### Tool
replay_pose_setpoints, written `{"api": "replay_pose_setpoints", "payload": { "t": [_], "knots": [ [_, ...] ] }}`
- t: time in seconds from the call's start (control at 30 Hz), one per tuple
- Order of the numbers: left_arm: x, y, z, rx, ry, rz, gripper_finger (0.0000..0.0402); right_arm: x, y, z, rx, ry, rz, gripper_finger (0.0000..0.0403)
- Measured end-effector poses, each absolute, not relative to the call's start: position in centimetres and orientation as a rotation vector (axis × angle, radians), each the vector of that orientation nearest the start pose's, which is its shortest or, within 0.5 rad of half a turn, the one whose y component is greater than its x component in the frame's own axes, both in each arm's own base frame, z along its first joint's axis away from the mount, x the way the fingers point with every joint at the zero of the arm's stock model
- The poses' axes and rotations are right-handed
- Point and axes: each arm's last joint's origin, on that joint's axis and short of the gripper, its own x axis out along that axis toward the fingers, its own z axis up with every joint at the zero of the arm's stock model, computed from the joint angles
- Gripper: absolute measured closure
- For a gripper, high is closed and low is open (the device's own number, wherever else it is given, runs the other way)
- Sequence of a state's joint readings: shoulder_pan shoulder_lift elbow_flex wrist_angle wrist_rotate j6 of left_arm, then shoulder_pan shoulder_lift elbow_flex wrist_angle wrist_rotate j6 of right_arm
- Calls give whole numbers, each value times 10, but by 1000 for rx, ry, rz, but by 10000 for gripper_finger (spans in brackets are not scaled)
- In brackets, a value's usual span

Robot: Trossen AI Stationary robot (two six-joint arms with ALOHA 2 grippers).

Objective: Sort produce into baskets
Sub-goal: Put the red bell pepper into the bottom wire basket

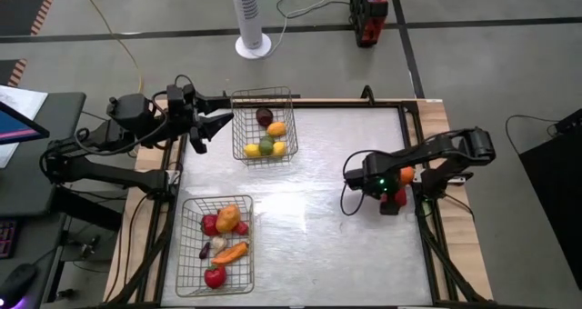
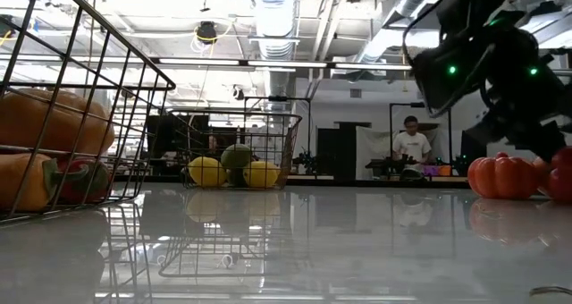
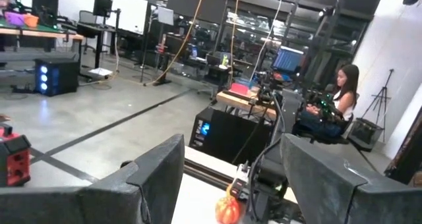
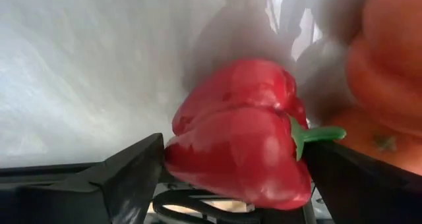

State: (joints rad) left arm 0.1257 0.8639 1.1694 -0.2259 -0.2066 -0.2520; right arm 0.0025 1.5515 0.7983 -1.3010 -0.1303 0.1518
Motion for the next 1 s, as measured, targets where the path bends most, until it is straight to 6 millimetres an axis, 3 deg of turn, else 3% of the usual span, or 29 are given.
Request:
{"api": "replay_pose_setpoints", "payload": {
  "t": [0.2, 0.37, 0.53, 0.77, 1.0],
  "knots": [
    [156, 26, 443, -225, -121, 321, 163, 200, 11, 152, 189, 2098, -57, 75],
    [151, 25, 446, -220, -137, 319, 163, 220, 14, 168, 211, 2006, -40, 97],
    [144, 25, 449, -184, -166, 349, 163, 259, 17, 208, 236, 1773, -21, 86],
    [144, 27, 449, -207, -170, 404, 163, 320, 19, 277, 237, 1222, 59, 83],
    [146, 28, 448, -274, -179, 424, 163, 348, 22, 334, 203, 847, 127, 82]
  ]
}}
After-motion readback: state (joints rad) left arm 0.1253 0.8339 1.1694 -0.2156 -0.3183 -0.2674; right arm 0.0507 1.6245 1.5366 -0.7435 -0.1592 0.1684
